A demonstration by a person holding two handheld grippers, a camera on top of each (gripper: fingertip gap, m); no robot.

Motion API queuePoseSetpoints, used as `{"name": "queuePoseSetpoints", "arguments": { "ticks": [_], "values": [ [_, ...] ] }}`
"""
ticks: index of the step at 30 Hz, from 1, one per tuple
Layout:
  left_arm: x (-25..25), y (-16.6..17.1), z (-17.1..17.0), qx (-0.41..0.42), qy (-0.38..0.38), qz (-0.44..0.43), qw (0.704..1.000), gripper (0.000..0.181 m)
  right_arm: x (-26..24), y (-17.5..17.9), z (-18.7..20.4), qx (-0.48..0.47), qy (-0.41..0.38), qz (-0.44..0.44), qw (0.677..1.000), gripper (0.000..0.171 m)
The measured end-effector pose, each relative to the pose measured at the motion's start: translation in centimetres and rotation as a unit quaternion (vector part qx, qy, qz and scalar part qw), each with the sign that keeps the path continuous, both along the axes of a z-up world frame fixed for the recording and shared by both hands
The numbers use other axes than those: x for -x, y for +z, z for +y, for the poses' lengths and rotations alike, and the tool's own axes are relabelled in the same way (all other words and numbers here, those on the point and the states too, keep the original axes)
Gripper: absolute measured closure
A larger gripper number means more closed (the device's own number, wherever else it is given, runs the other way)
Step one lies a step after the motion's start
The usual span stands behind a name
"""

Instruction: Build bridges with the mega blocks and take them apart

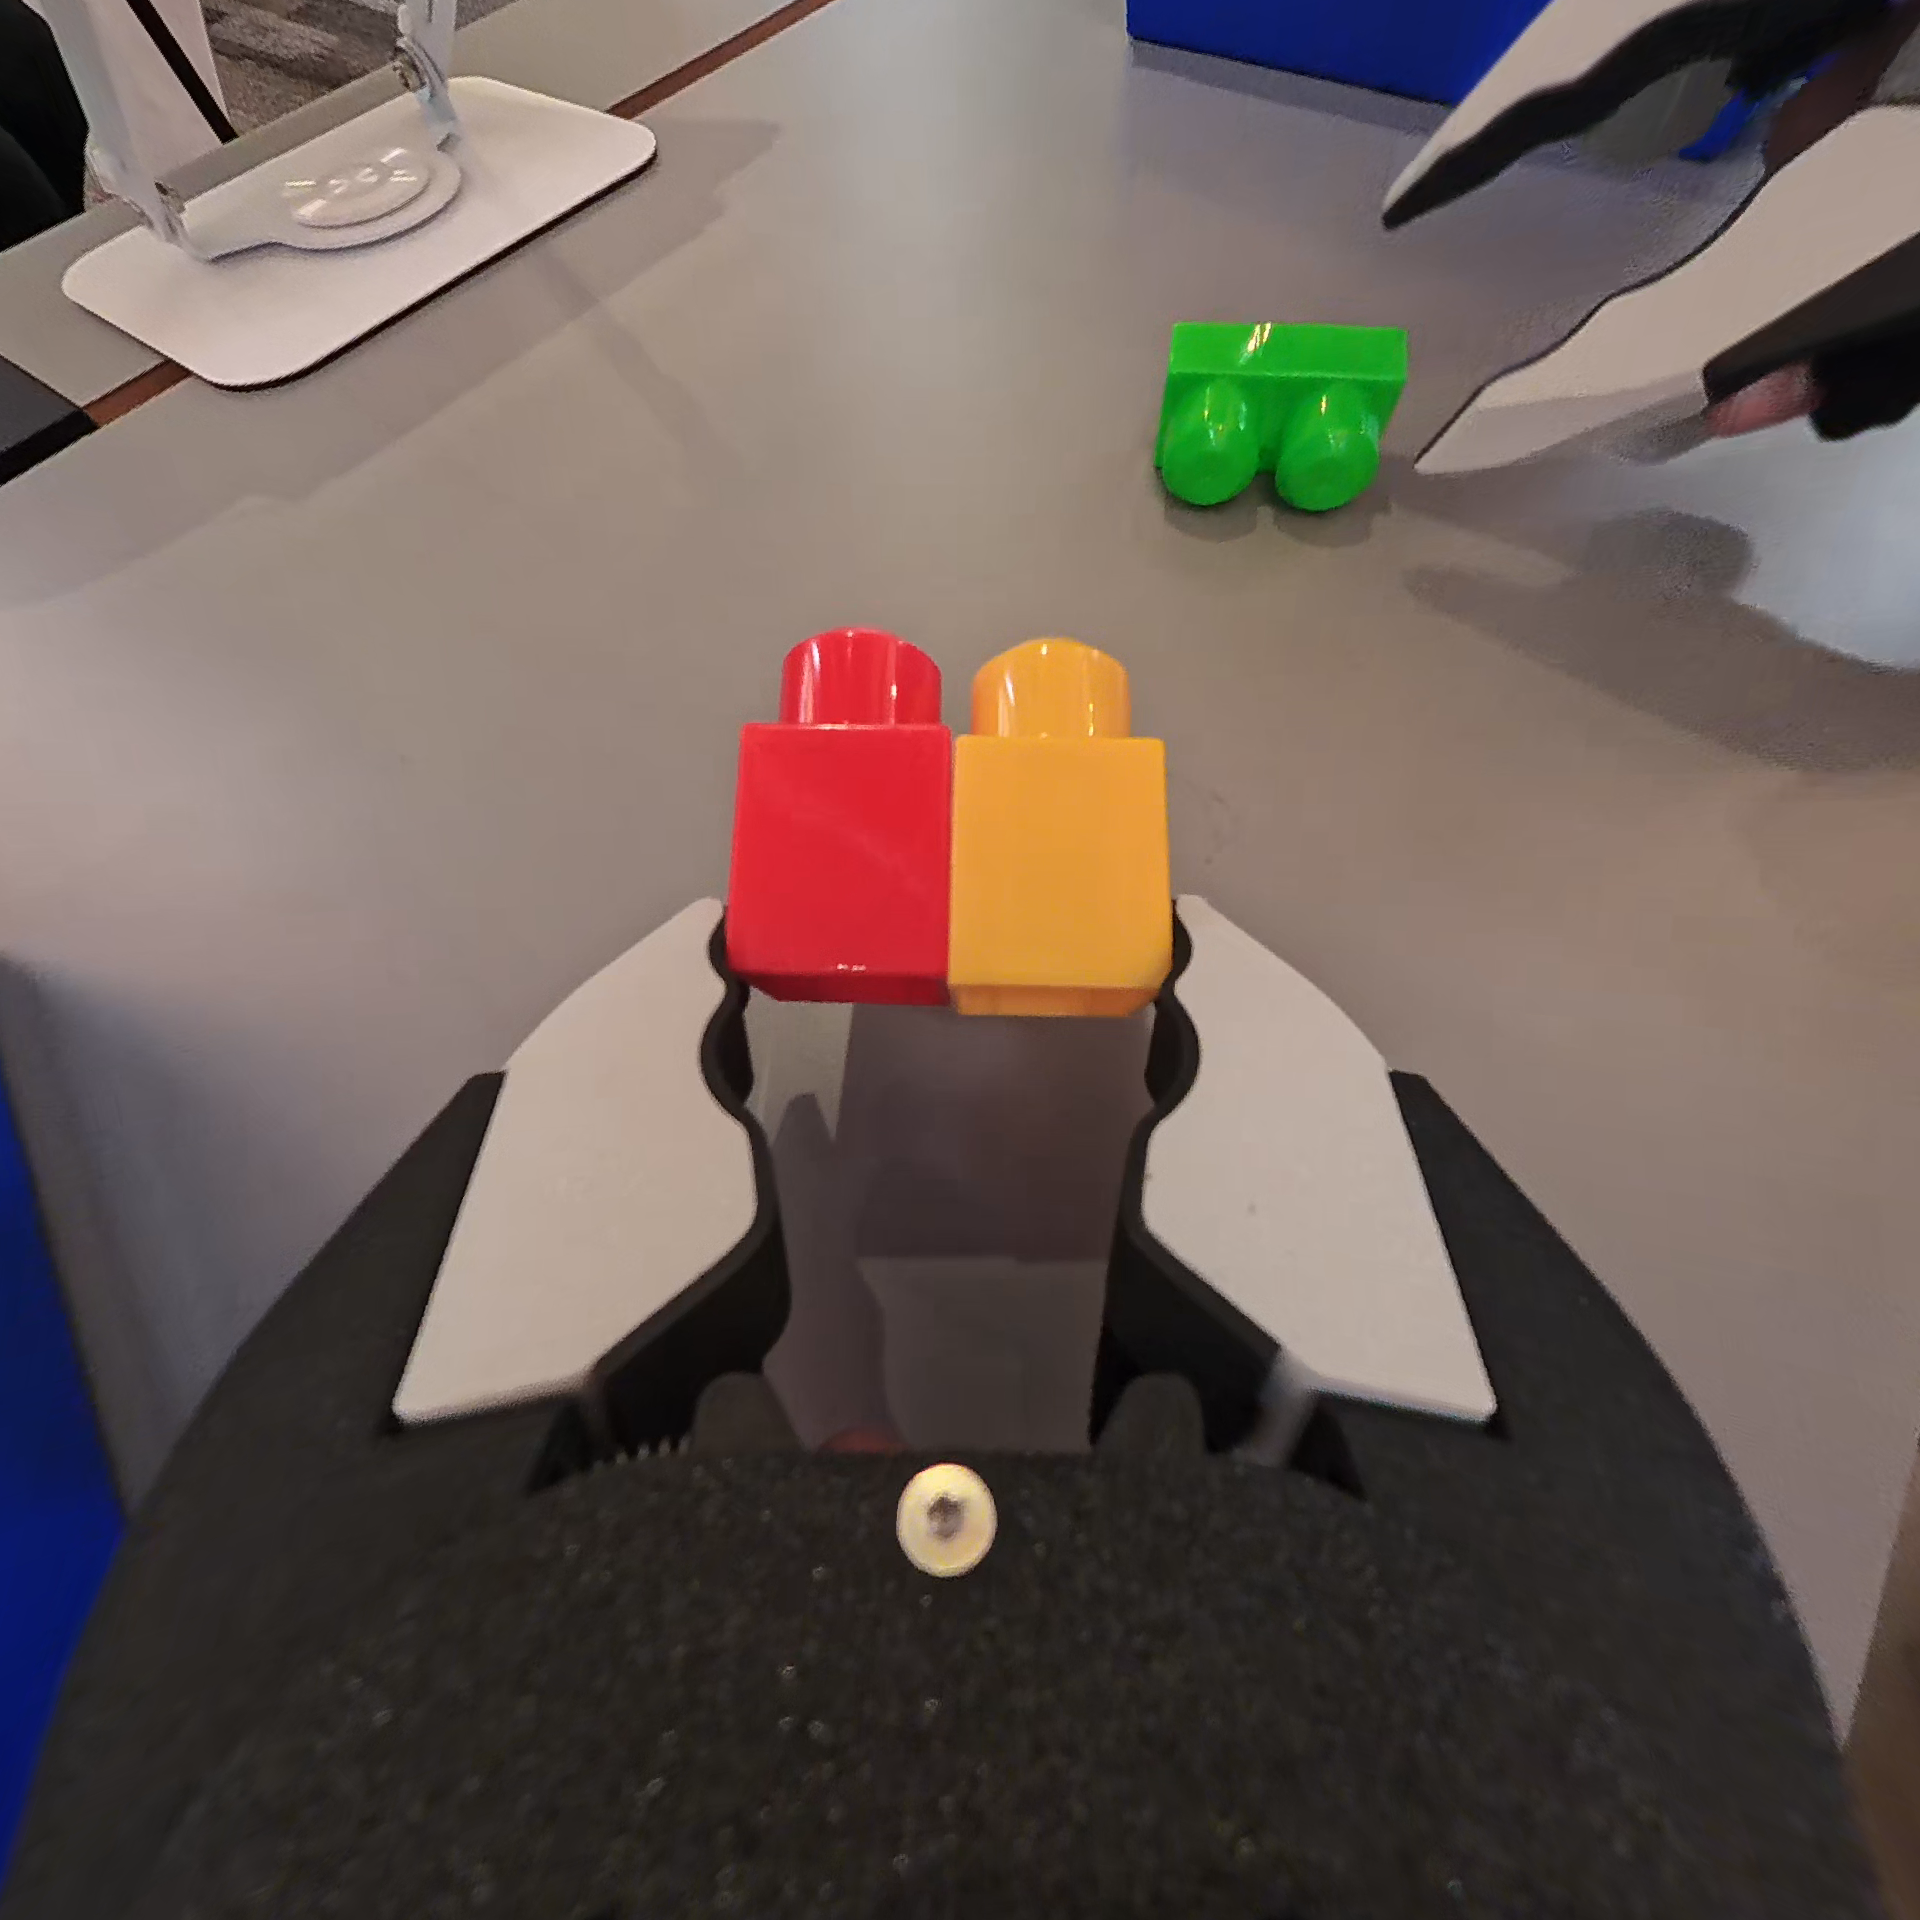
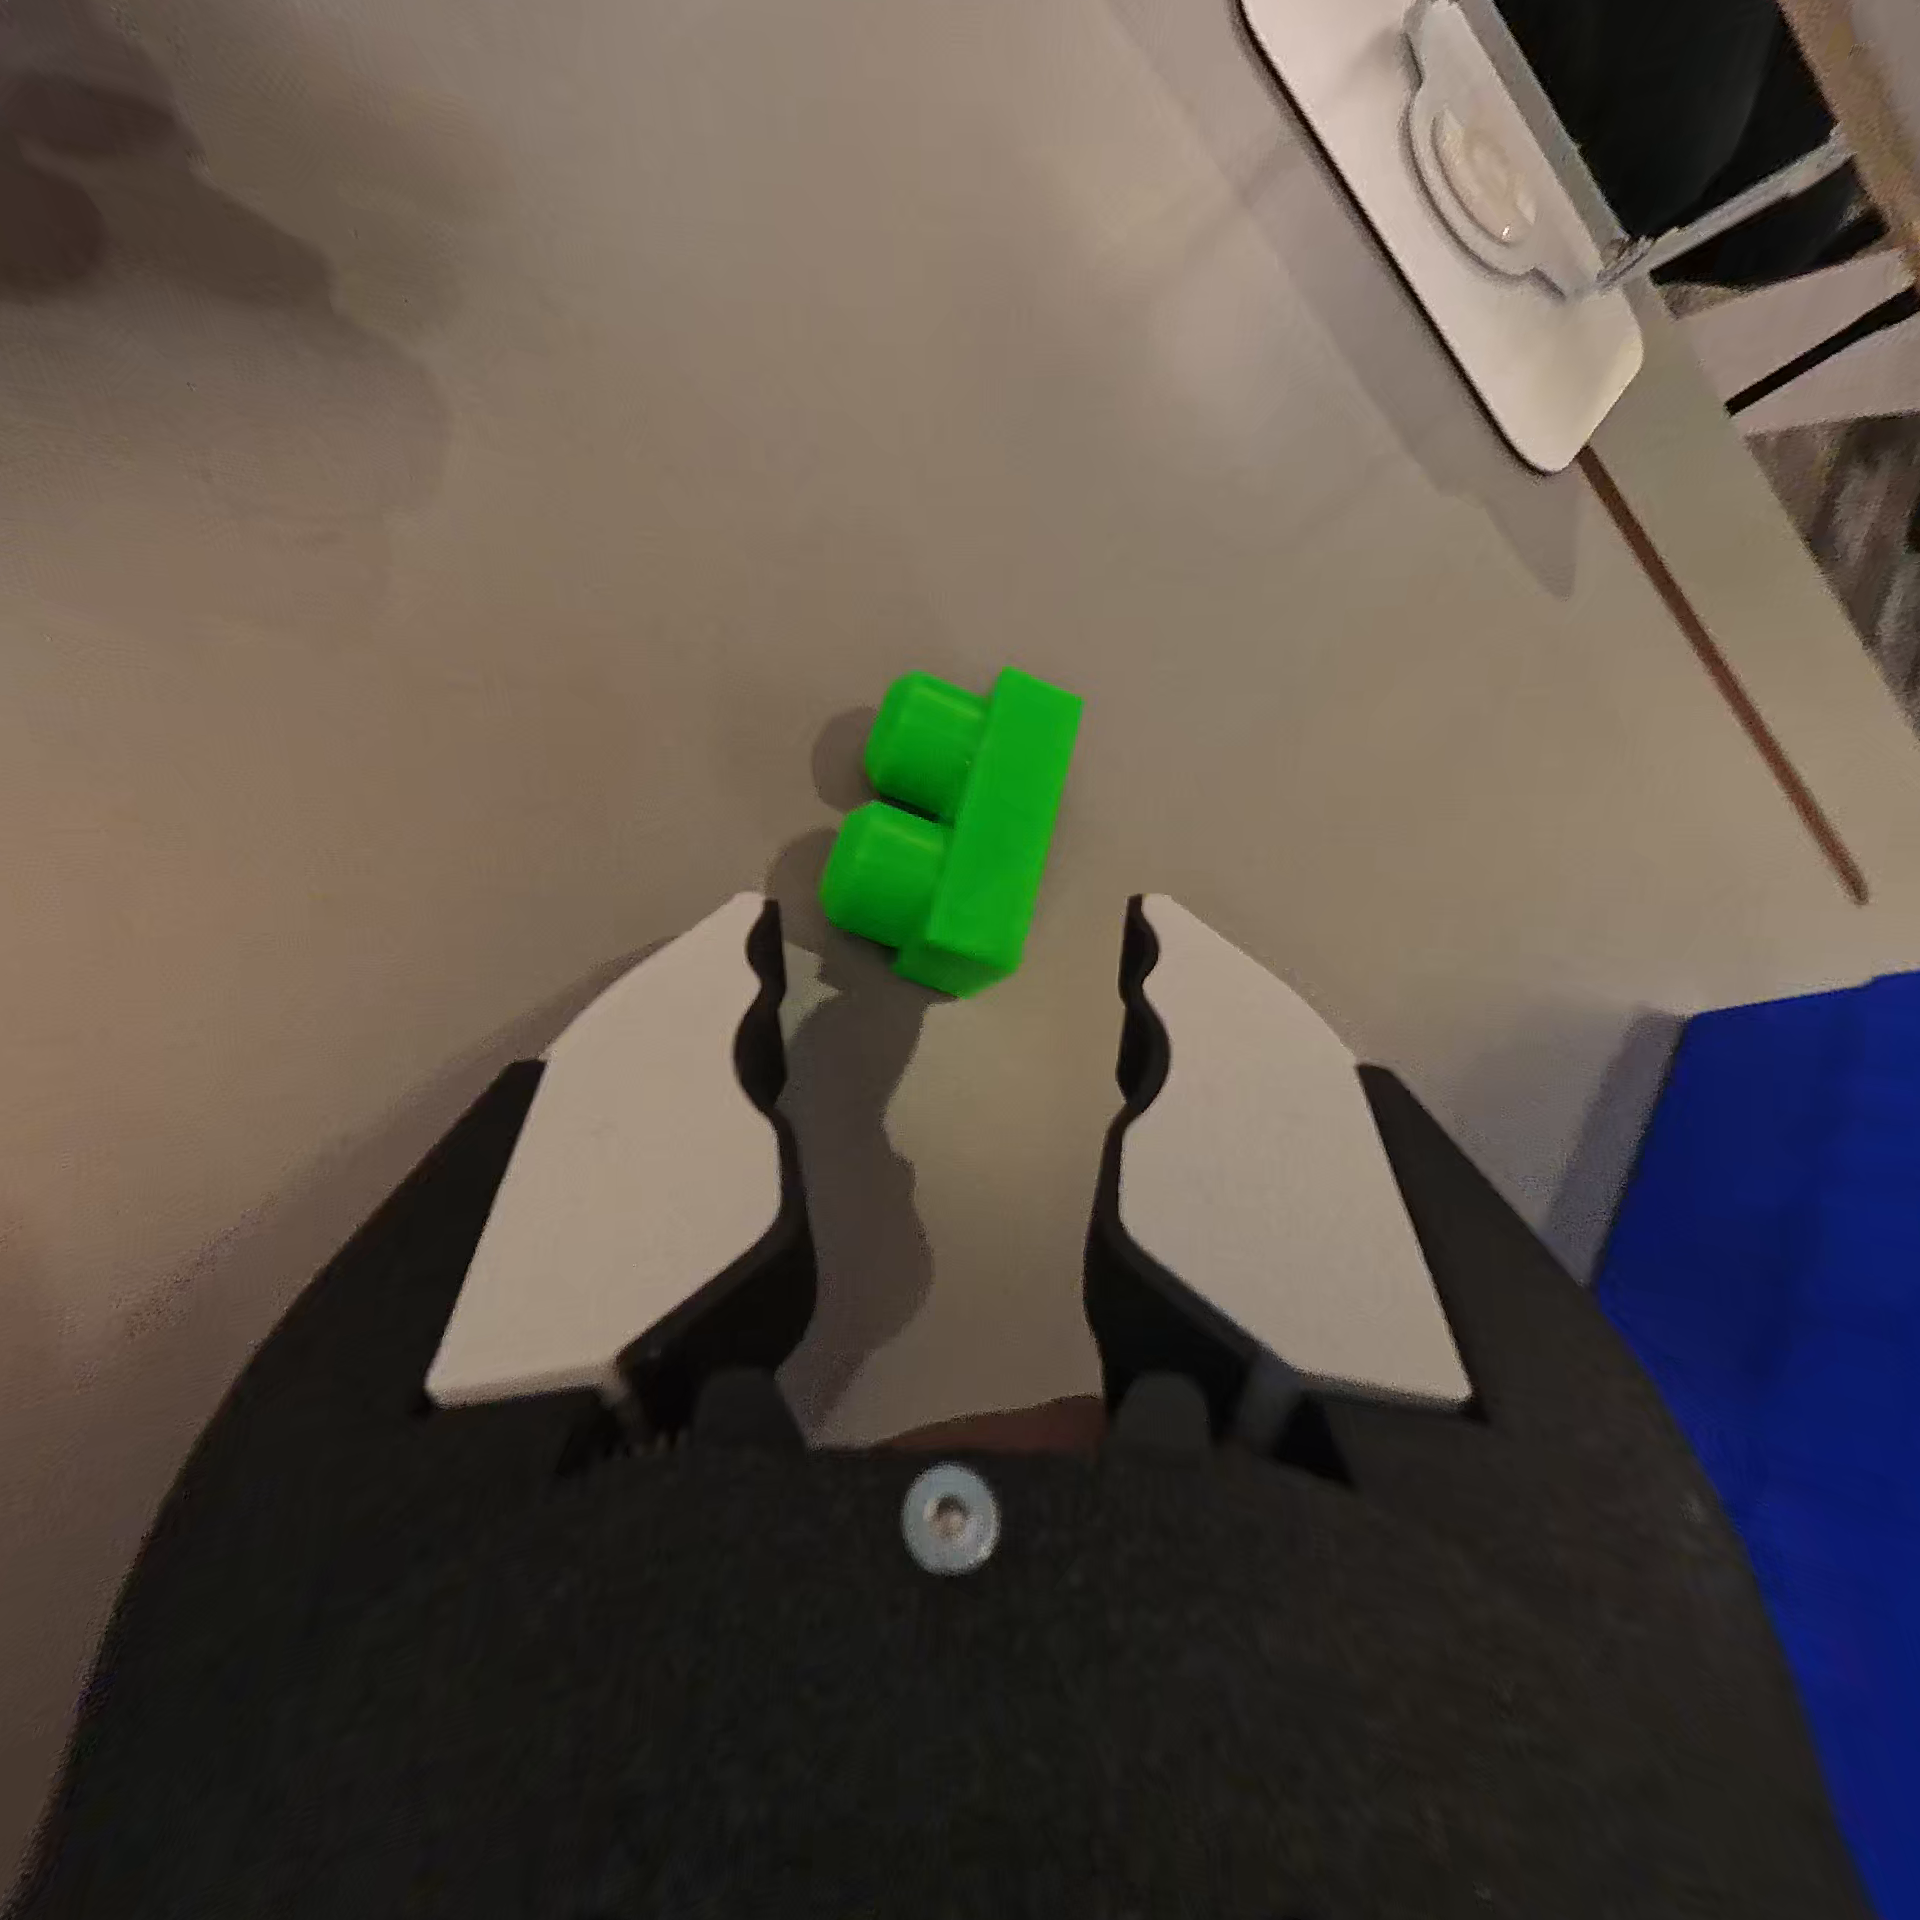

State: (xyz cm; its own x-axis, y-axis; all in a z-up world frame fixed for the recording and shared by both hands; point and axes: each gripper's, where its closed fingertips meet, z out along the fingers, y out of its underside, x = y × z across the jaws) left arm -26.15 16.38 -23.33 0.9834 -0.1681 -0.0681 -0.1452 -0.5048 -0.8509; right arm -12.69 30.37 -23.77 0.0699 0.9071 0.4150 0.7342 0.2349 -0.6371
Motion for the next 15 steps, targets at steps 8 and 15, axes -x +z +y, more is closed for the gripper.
{"name": "queuePoseSetpoints", "arguments": {
  "ticks": [8,15],
  "values": [
    [0.1,0.2,-0.1,-0.004,-0.001,-0.003,1.0,0.107,0.2,-1.6,0.8,0.036,-0.067,0.017,0.997,0.1],
    [0.2,0.2,-0.1,-0.004,-0.001,-0.001,1.0,0.106,0.4,-2.2,1.0,0.038,-0.06,0.009,0.997,0.127]
  ]
}}
